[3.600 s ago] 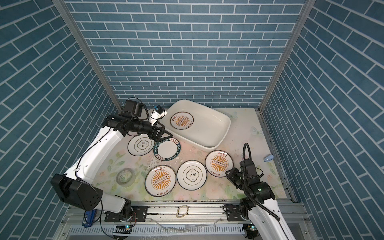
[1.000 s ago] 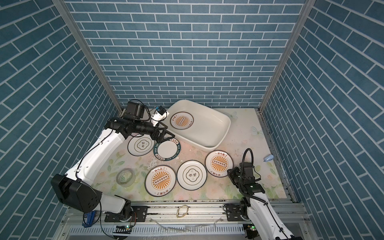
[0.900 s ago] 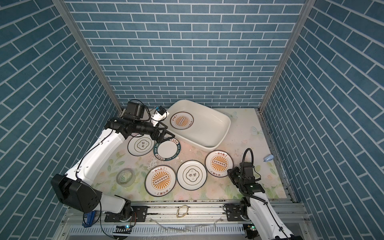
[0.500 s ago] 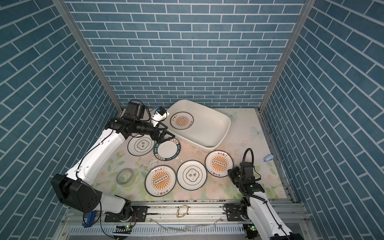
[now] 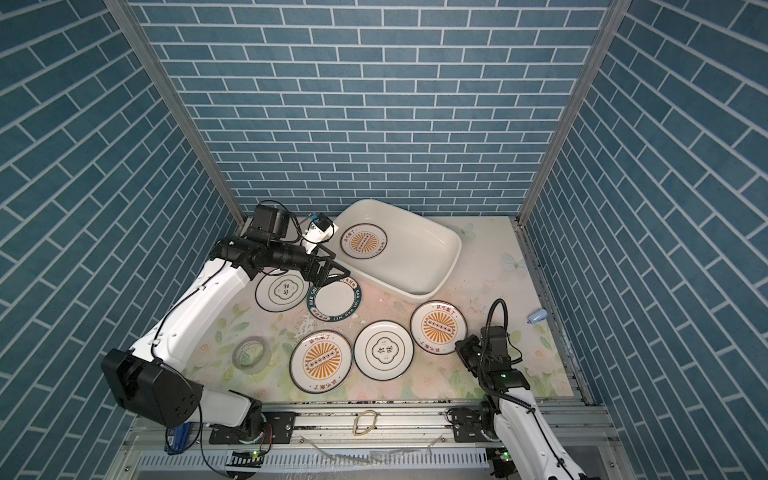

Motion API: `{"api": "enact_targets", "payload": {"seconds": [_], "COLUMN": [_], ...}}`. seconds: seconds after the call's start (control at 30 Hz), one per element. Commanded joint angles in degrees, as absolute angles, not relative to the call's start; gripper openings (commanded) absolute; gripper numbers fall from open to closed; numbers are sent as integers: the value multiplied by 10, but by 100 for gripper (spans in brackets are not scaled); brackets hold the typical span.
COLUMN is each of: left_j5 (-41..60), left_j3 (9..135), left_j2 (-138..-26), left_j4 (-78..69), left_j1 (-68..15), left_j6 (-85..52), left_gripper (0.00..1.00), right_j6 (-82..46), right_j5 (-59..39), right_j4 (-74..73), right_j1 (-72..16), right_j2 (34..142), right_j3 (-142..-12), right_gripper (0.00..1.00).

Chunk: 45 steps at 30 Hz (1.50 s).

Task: Place the plates into the plastic bin on the countertop
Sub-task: 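Tilt the orange sunburst plate up off the table with the right gripper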

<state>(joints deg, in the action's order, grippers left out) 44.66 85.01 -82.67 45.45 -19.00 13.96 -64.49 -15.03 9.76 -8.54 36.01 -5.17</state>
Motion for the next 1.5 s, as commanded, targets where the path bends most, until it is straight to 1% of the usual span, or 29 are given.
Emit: {"api": "enact_targets", "payload": {"seconds": [0.0,0.57,0.63,1.07,1.27,1.47], "left_j5": [449,447,447,447,449,451], "left_j3": [843,842,842,849,851,849], "left_j2": [-814,-799,-797,-799,-801,-802], "left_j4": [450,448,449,448,447,446], "left_j1": [-193,-193,-193,-193,-193,-193], "left_j6": [135,132,131,129,126,123], "left_gripper": [99,100,99,100,100,99], "right_j6": [-620,-592,-587,-564,-551,-533], "right_j5": [-150,-155,-157,-161,-149,-116], "right_j4": [163,274,280,317,348,403], "right_j1": [-83,-82,-82,-82,-82,-82], "right_j2": [348,265,261,249,249,255], "right_j3": [-48,-108,-116,-177,-208,-239], "right_gripper": [11,3,0,0,0,0]}}
